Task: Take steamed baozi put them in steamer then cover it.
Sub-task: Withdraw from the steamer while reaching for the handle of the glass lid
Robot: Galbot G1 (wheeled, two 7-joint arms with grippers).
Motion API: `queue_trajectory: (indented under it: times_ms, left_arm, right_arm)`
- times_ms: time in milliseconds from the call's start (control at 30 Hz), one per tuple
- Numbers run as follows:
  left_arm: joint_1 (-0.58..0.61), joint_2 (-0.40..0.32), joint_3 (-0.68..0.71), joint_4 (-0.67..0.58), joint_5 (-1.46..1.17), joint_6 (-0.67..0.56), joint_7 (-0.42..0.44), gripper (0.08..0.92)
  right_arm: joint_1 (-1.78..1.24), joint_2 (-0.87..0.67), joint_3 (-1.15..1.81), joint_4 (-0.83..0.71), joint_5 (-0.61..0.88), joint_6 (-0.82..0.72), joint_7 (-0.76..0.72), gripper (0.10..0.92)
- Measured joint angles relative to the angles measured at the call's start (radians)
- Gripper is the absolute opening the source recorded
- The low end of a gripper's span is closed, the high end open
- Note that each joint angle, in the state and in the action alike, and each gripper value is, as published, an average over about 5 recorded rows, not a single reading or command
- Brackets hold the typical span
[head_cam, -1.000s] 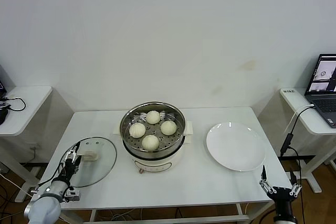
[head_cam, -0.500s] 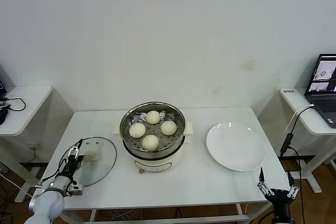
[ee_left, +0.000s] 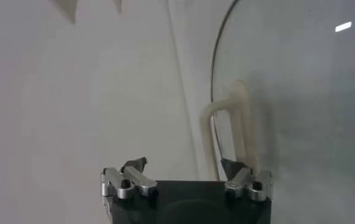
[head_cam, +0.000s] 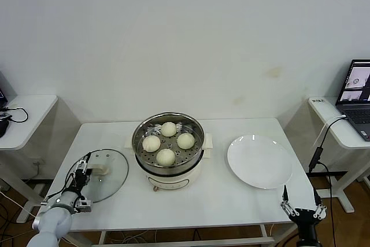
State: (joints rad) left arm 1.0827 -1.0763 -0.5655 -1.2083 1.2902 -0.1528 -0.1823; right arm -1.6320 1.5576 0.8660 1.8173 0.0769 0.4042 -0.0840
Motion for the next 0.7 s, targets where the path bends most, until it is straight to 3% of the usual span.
queue_trajectory:
  times_ms: [700]
  left_arm:
    - [-0.025, -0.010, 0.015, 0.035, -0.027, -0.004, 0.009, 0.161]
  right_arm:
    - [-0.001, 0.007, -0.021, -0.014, -0.022, 0.003, -0.004, 0.823]
